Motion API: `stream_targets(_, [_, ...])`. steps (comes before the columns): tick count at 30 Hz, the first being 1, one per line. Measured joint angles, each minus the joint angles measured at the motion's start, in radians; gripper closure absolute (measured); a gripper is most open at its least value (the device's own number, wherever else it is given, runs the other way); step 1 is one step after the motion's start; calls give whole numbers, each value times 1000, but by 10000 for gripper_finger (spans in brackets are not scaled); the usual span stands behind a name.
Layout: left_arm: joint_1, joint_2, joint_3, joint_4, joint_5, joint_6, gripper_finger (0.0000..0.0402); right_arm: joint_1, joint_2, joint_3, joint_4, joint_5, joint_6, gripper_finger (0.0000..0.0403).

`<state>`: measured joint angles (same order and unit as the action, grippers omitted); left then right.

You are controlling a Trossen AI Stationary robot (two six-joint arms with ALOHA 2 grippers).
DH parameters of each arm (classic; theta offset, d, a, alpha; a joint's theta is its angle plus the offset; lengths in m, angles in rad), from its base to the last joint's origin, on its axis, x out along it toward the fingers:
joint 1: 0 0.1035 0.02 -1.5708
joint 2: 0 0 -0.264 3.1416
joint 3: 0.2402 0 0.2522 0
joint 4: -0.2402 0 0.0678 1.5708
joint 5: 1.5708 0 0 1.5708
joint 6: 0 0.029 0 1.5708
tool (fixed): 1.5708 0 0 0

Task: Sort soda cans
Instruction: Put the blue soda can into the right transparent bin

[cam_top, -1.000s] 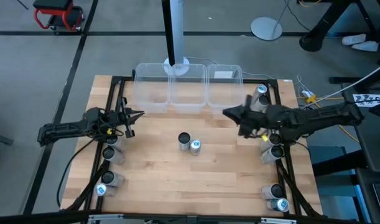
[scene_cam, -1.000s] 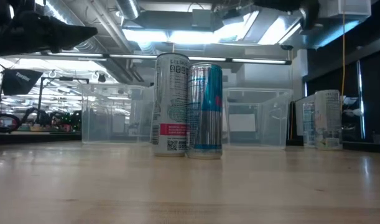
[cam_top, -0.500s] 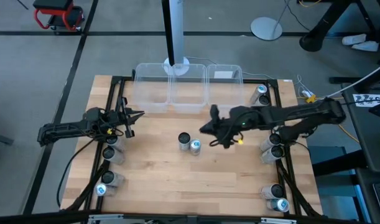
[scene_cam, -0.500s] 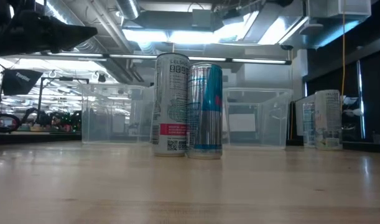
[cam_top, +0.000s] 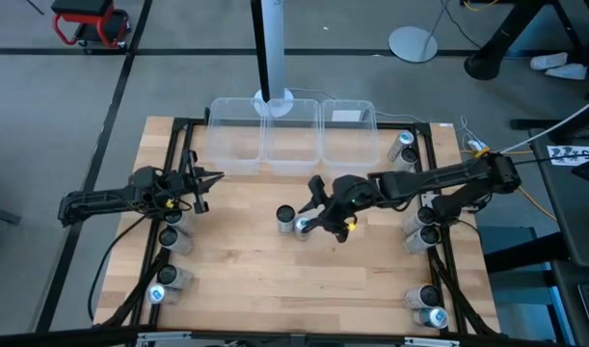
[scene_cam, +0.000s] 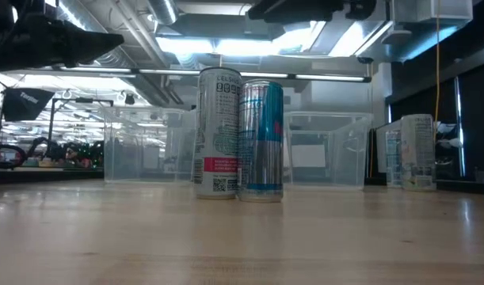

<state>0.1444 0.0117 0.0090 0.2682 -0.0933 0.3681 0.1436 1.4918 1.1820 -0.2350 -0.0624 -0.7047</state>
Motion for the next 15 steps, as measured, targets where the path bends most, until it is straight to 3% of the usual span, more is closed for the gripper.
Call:
stream_targets(8, [0, 0, 0, -29, 0, 1, 384, 0, 19, 0, -37, 3, 97, 69])
stream_targets(15, [0, 1, 0, -43, 0, -1, 384, 1, 83, 0, -84, 82, 189, 28])
